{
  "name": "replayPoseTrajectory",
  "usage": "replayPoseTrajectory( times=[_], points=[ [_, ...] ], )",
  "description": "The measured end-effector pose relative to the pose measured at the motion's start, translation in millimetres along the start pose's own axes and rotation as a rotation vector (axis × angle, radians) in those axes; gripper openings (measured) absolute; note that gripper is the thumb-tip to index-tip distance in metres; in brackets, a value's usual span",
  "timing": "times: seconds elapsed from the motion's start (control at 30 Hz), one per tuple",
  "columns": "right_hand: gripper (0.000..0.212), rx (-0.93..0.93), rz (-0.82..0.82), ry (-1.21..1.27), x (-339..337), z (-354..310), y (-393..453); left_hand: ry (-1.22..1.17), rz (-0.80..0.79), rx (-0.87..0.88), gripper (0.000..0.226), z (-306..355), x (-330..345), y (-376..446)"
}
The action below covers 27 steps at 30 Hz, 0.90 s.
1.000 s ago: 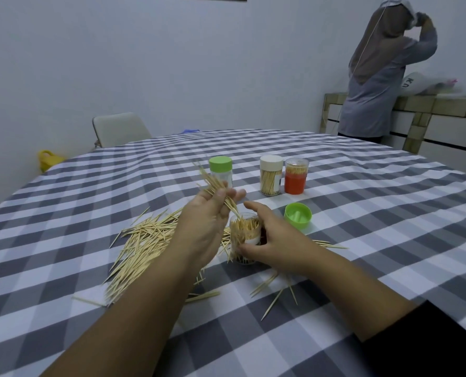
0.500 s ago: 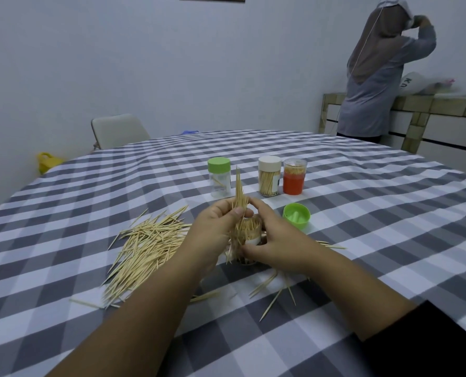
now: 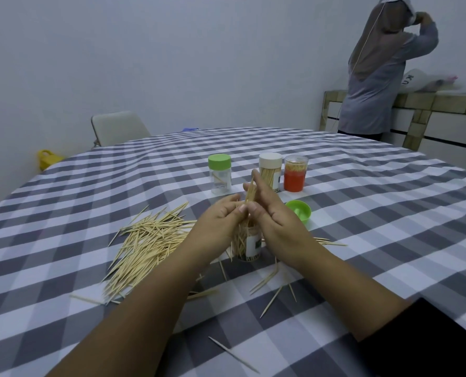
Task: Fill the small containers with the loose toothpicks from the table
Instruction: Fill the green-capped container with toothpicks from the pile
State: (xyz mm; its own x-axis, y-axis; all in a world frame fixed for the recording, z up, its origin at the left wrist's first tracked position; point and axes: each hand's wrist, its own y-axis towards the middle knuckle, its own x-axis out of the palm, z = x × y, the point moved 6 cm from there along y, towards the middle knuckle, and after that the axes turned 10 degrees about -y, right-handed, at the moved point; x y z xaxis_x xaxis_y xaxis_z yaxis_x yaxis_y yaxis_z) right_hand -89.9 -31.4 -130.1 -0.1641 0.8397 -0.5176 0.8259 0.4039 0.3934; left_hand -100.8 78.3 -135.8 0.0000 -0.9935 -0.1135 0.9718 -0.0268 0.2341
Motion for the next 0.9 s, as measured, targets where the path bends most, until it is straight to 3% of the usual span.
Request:
replayPoseTrajectory(
  times=[0.17, 0.33, 0.5, 0.63, 0.73, 0.9],
  points=[
    [0.049, 0.005, 0.038, -0.025, -1.0, 2.3, -0.2, 0.293, -0.12, 0.035, 0.028, 10.7, 5.4, -4.1],
    [0.042, 0.022, 0.018, -0.015, -0.2, 1.6, -2.9, 0.272, -0.175, 0.021, 0.043, 8.0, 8.5, -5.6],
    [0.041, 0.018, -0.003, -0.085, 0.2, -3.1, -4.7, 0.064, -0.085, -0.073, 0.067, -0.2, 2.0, -5.5],
    [0.042, 0.036, -0.01, -0.087, -0.2, -1.9, -4.1, -0.065, 0.062, -0.05, 0.066, 4.2, -11.0, -0.9],
    [0.041, 0.041, 0.005, -0.064, -0.3, -0.3, -4.6, -0.27, 0.065, -0.094, 0.066, 5.7, -11.1, -2.0],
    [0.037, -0.013, 0.114, -0.02, -6.1, -6.1, -4.8, -0.265, 0.025, -0.131, 0.063, 3.8, -8.9, -5.1]
  ],
)
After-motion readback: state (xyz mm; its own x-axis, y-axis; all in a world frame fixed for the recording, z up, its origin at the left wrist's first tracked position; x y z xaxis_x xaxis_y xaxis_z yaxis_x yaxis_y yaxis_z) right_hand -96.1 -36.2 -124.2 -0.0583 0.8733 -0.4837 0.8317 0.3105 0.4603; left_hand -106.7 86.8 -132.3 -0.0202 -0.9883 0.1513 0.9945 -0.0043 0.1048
